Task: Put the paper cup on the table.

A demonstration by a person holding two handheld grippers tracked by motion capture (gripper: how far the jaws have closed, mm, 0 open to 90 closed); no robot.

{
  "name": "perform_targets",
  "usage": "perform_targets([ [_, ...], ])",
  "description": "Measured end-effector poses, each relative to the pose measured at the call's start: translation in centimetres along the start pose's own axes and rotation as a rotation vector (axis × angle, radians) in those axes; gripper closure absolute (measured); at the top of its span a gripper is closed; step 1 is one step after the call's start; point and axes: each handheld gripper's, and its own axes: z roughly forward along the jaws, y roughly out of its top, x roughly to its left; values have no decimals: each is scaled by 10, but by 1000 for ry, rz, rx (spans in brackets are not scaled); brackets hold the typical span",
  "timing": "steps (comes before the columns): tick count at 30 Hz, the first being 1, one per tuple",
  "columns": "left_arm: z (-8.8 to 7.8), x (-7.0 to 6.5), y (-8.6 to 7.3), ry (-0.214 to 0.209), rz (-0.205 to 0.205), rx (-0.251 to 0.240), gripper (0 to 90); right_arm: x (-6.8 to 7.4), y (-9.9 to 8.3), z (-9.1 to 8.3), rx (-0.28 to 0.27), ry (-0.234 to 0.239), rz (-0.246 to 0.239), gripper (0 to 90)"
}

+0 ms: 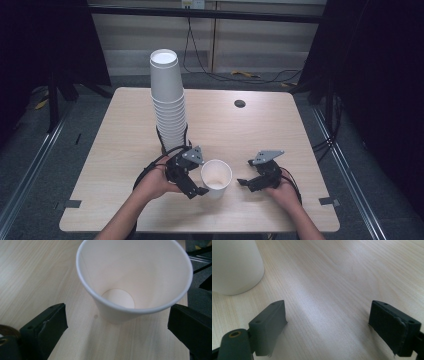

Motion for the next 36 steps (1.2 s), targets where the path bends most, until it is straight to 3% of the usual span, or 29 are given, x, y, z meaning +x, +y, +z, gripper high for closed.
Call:
perform_targets([
  [18, -17, 9, -35, 41, -56, -33, 23, 0, 0, 0, 0, -1, 1, 137],
  [19, -19, 9, -39, 58, -63, -19, 25, 0, 0, 0, 0, -1, 1, 137],
  [22, -20, 11, -46, 56, -84, -30, 31, 0, 0, 0, 0, -1, 1, 138],
  [30, -28, 14, -62, 89, -101, -22, 68, 0, 0, 0, -1, -3, 0, 141],
  [32, -30, 13, -67, 106, -126, -19, 73, 1, 0, 0, -1, -3, 0, 141],
  [36, -35, 14, -75, 117, -122, -4, 89, 1, 0, 0, -1, -4, 1, 140],
])
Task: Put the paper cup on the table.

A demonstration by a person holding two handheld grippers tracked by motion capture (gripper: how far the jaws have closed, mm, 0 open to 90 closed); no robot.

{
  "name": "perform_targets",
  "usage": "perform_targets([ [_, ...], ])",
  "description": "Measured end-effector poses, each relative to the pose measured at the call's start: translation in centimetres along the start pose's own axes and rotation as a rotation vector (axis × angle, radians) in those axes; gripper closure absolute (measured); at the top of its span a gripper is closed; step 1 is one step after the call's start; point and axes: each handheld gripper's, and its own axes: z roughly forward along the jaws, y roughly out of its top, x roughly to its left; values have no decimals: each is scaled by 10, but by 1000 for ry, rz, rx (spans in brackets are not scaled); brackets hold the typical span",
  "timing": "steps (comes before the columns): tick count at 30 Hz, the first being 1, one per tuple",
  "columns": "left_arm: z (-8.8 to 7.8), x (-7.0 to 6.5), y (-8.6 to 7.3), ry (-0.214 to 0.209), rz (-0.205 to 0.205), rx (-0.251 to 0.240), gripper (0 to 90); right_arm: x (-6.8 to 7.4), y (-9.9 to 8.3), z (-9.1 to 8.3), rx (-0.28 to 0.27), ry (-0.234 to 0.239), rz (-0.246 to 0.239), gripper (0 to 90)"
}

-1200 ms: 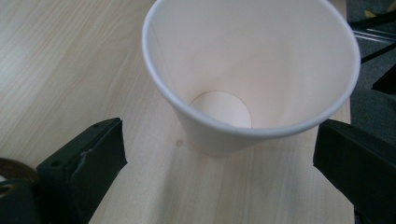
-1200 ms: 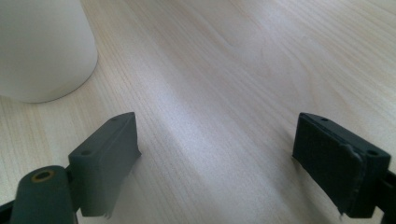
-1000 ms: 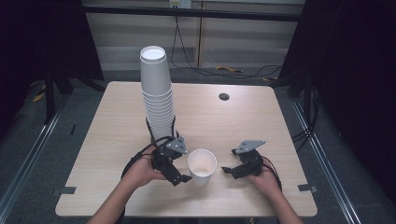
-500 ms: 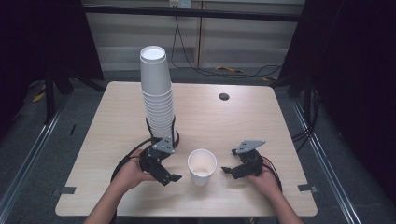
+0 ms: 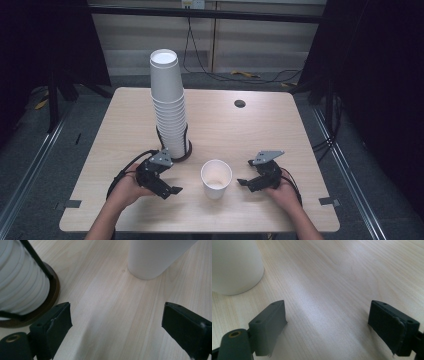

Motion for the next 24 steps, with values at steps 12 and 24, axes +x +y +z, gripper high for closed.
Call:
perform_targets([
  [12, -4, 6, -22, 31, -61, -27, 94, 0, 0, 0, 0, -1, 0, 141],
  [24, -9, 16, -46, 69, -110, -43, 92, 0, 0, 0, 0, -1, 0, 141],
])
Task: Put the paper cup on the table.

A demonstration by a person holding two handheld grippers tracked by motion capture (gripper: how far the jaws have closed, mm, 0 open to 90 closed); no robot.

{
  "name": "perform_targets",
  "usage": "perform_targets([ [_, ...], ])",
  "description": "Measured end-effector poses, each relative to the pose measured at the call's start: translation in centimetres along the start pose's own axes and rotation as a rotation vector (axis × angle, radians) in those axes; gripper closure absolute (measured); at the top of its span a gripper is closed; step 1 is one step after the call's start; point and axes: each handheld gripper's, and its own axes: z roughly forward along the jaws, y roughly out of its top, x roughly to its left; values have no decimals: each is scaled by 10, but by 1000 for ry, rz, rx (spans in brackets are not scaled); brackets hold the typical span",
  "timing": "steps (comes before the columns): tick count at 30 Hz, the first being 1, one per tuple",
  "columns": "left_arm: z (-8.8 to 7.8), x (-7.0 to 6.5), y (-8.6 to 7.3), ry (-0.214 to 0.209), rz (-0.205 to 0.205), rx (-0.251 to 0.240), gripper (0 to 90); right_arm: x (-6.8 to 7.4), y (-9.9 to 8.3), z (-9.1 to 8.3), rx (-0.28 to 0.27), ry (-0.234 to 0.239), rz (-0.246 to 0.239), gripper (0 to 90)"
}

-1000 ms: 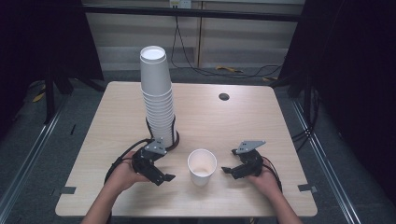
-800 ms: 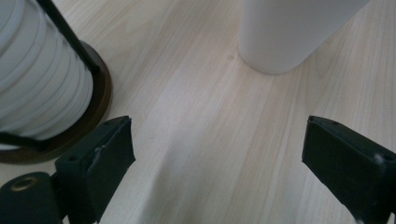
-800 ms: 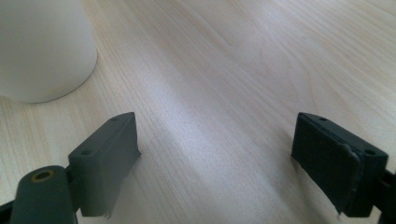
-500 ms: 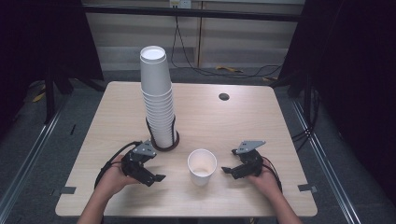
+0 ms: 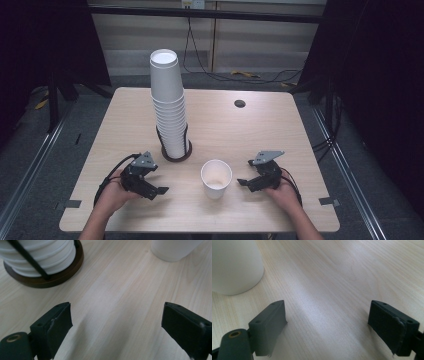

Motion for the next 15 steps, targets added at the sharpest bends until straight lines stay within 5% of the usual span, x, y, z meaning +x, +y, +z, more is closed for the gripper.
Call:
perform_targets([
  [15, 5, 13, -22, 57, -34, 3, 91, 0, 0, 0, 0, -1, 2, 141],
])
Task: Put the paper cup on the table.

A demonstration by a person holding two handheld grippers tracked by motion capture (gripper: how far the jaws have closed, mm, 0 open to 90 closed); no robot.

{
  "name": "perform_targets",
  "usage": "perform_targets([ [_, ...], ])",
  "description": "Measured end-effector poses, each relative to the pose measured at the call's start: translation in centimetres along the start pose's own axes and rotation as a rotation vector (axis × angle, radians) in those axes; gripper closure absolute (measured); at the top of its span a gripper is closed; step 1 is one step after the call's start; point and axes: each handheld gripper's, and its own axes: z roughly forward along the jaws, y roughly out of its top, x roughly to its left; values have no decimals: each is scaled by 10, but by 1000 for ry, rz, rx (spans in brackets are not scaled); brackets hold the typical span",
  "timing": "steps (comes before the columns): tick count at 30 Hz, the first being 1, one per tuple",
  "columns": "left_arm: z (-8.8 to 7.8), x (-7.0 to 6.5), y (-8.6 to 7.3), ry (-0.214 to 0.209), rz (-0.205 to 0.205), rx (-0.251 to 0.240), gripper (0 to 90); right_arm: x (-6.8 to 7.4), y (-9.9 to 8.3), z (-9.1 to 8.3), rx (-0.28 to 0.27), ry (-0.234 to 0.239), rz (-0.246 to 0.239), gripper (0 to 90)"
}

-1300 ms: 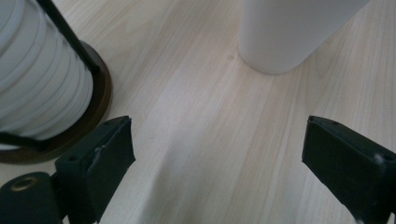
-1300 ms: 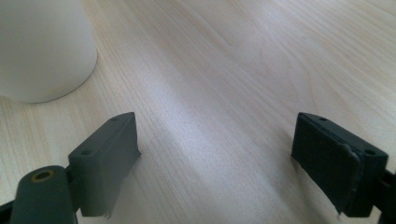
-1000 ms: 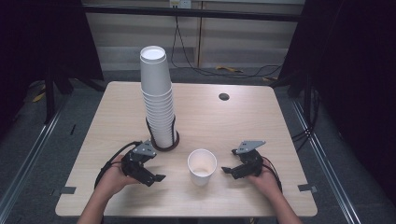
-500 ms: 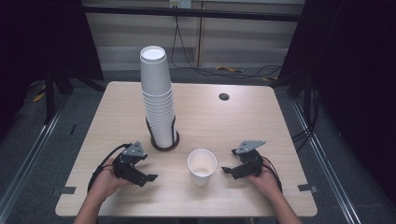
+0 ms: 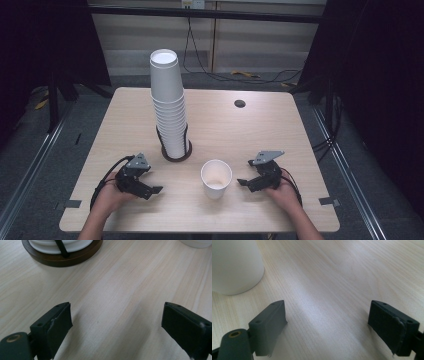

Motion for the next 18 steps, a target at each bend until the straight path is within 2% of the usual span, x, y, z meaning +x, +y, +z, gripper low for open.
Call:
perform_targets([
  [6, 3, 4, -8, 33, -9, 9, 87, 0, 0, 0, 0, 1, 0, 141],
  [9, 2, 6, -10, 46, -13, -4, 87, 0, 0, 0, 0, 1, 0, 141],
  [10, 3, 6, -11, 60, 0, -12, 85, 0, 0, 0, 0, 1, 0, 141],
  [18, 6, 7, -17, 63, -3, -64, 31, 0, 0, 0, 0, 2, -4, 141],
])
